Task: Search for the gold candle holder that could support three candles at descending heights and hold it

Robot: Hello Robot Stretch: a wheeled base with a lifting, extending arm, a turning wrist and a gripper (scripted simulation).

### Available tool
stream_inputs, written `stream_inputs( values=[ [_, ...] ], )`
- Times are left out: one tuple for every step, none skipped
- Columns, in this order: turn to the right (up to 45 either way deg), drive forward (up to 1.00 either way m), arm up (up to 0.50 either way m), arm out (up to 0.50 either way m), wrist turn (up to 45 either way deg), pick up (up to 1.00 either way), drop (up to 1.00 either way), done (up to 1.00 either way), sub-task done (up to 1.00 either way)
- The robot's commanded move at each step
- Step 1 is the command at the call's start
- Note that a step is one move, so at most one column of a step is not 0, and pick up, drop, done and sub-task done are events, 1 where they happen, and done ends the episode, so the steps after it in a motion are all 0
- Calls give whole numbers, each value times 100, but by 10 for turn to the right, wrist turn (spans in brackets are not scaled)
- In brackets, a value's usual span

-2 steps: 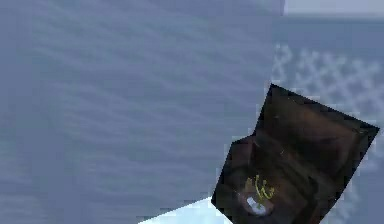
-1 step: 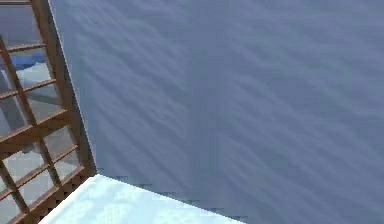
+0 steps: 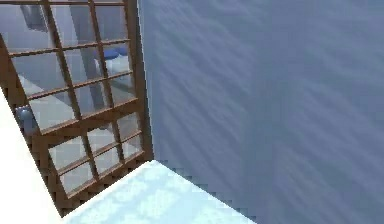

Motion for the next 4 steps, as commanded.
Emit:
stream_inputs(
  values=[
    [450, 0, 0, 0, 0, 0, 0, 0, 0],
    [450, 0, 0, 0, 0, 0, 0, 0, 0],
    [150, 0, 0, 0, 0, 0, 0, 0, 0],
    [0, 35, 0, 0, 0, 0, 0, 0, 0]
  ],
)
